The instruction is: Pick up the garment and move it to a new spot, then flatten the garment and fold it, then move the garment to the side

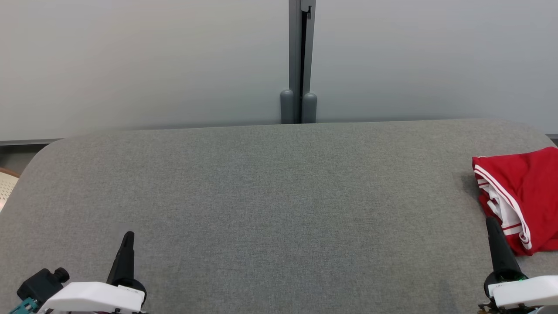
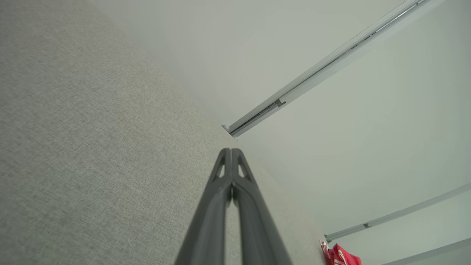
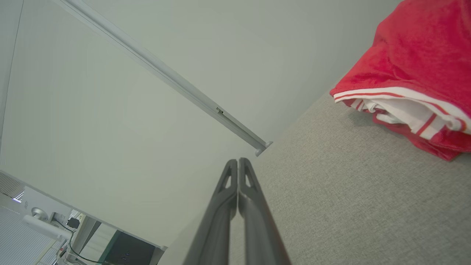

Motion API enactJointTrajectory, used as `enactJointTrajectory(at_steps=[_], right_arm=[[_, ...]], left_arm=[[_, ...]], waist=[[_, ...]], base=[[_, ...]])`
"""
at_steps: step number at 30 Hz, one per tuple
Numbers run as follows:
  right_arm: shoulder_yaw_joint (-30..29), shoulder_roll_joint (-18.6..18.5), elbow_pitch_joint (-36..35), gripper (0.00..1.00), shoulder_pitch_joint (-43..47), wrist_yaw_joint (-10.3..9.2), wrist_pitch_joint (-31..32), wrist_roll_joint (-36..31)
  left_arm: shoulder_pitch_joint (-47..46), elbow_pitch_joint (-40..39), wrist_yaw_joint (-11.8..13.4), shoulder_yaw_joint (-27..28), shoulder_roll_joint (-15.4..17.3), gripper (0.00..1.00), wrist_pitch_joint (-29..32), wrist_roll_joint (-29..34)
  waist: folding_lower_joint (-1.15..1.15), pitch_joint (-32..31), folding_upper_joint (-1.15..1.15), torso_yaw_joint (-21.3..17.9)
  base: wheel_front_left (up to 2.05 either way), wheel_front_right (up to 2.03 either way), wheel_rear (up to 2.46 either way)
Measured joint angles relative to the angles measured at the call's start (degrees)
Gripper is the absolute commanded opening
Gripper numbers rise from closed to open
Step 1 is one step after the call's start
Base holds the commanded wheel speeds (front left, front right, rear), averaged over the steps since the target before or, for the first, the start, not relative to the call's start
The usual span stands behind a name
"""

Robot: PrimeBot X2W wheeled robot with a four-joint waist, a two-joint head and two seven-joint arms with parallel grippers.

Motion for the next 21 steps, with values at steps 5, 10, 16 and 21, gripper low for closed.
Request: enactJointTrajectory(at_steps=[5, 10, 16, 21], right_arm=[[-0.1, 0.1, 1.2, 0.00, -0.7, 0.00, 0.1, 3.3], [-0.2, 0.3, 1.9, 0.00, -1.4, 0.00, 0.2, 6.3], [-0.4, 0.4, 3.1, 0.00, -2.3, 0.00, 0.3, 9.8], [-0.5, 0.5, 3.7, 0.00, -3.3, 0.00, 0.6, 12.6]], left_arm=[[-0.8, 0.3, -0.6, 0.8, -0.4, 0.00, 0.7, -2.7], [-1.2, 0.6, -1.1, 1.6, -1.0, 0.00, 1.5, -5.4], [-2.0, 1.0, -1.7, 2.4, -1.5, 0.00, 2.1, -8.3], [-2.7, 1.2, -2.0, 3.1, -1.8, 0.00, 2.8, -10.4]], waist=[[0.00, 0.2, 0.00, -0.1], [0.00, 0.4, 0.00, -0.3], [0.00, 0.7, 0.00, -0.5], [0.00, 0.9, 0.00, -0.6]], base=[[0.00, 0.00, 0.00], [0.00, 0.00, 0.00], [0.00, 0.00, 0.00], [0.00, 0.00, 0.00]])
